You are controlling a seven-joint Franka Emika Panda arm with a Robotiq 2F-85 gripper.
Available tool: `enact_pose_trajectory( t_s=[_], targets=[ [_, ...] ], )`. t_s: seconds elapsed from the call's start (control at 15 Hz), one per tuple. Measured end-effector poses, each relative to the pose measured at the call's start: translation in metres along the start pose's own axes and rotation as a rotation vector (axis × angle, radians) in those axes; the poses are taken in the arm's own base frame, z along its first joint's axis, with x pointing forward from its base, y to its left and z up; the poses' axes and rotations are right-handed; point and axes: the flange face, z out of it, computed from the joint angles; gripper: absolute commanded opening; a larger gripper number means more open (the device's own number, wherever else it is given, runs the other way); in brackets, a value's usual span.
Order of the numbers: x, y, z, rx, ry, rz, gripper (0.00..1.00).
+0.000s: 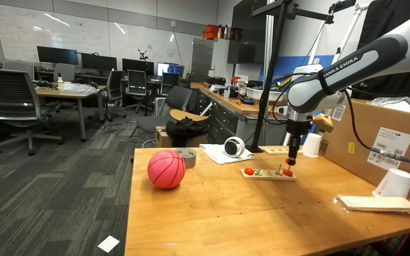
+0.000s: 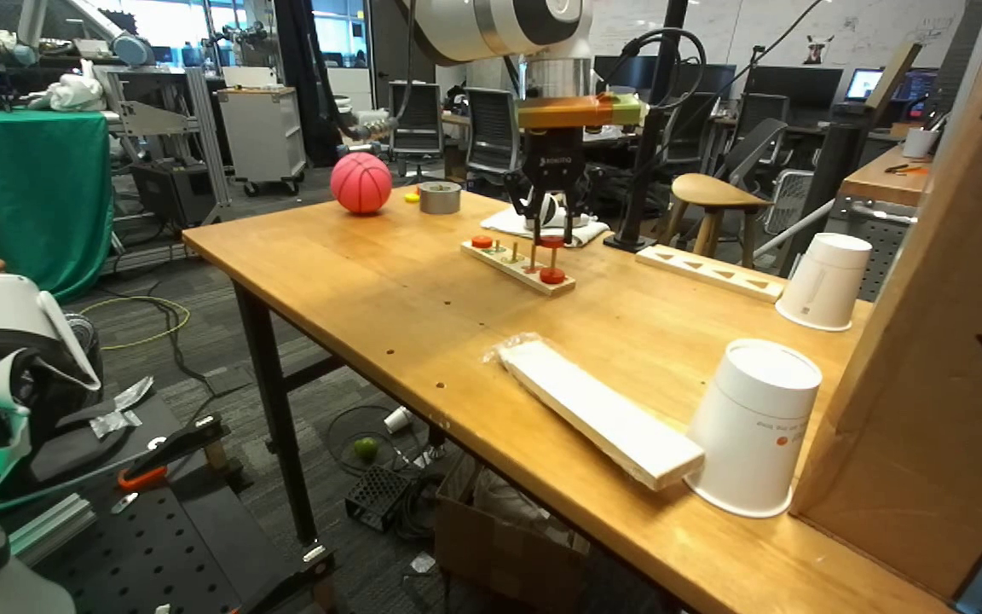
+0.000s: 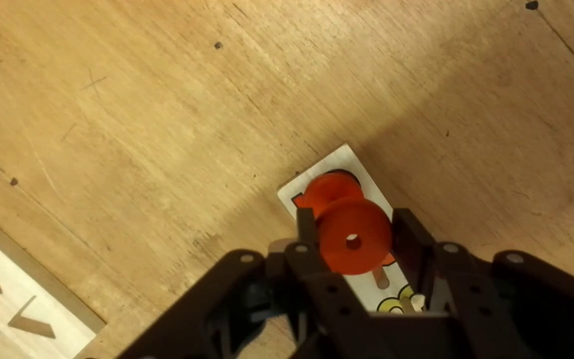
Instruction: Move the orange discs to the first right position on the wooden board
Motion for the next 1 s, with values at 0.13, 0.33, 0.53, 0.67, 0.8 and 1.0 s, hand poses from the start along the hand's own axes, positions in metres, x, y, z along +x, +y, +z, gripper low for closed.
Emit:
enact_pose_trajectory(
  t_s=[0.13, 0.33, 0.53, 0.67, 0.8, 1.0],
  targets=[
    [0.0018, -0.0015, -0.0001, 0.002, 0.003, -0.002, 0.17],
    [0.0032, -0.0028, -0.0002, 0.005, 0.007, -0.002, 0.17],
    [0.0029, -0.0026, -0.0001, 0.006, 0.007, -0.001, 0.17],
    [0.0021, -0.0017, 0.0000, 0.006, 0.007, 0.001, 0.17],
    [0.0014, -0.0006, 0.0001, 0.003, 0.008, 0.002, 0.17],
    [-0.0002, 0.0022, 0.0006, -0.003, 0.014, 0.007, 0.17]
  ],
)
